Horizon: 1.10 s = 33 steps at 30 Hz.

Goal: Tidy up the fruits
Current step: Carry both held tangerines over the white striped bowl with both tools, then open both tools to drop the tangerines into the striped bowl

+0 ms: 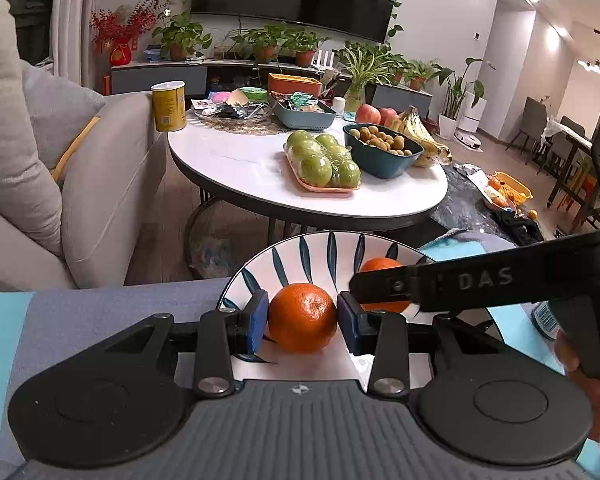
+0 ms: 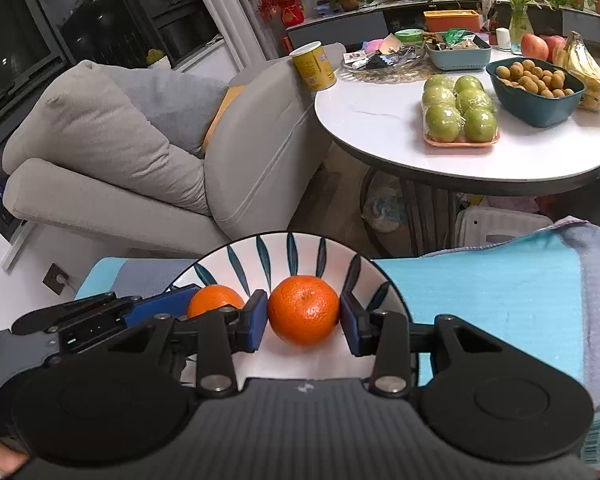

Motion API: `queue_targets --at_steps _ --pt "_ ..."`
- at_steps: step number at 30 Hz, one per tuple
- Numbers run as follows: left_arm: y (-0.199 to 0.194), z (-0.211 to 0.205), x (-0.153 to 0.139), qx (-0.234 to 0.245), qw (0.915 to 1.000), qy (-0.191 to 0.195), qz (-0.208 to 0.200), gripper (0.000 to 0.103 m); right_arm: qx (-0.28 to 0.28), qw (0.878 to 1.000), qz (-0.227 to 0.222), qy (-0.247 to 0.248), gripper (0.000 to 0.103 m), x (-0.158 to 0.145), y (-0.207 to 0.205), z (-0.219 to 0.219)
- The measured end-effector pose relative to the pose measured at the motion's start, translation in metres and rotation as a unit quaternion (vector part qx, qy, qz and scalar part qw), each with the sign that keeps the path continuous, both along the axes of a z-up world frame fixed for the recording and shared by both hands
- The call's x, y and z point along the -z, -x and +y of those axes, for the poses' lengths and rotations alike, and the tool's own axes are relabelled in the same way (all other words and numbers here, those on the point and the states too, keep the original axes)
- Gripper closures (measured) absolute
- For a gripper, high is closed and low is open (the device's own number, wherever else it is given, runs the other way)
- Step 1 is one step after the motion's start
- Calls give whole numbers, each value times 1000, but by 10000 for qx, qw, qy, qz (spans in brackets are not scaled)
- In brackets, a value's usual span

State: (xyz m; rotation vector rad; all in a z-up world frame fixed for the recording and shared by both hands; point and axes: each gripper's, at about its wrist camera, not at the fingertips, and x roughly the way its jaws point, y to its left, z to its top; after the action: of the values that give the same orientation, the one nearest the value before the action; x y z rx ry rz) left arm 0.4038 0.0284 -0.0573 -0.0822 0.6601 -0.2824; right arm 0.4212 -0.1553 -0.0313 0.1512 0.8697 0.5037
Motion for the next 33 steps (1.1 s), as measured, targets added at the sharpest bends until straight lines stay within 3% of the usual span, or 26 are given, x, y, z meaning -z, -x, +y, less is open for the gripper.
queue_targets --at_steps 11,18,33 --pt "-3 -4 2 26 9999 -155 40 66 -13 9999 -29 142 24 3 0 4" --pt "-3 -5 -2 7 9999 -169 20 64 65 9993 -285 227 24 -9 5 3" --pt "24 -10 -42 52 9984 -353 -435 63 141 9974 -651 279 24 -46 23 -6"
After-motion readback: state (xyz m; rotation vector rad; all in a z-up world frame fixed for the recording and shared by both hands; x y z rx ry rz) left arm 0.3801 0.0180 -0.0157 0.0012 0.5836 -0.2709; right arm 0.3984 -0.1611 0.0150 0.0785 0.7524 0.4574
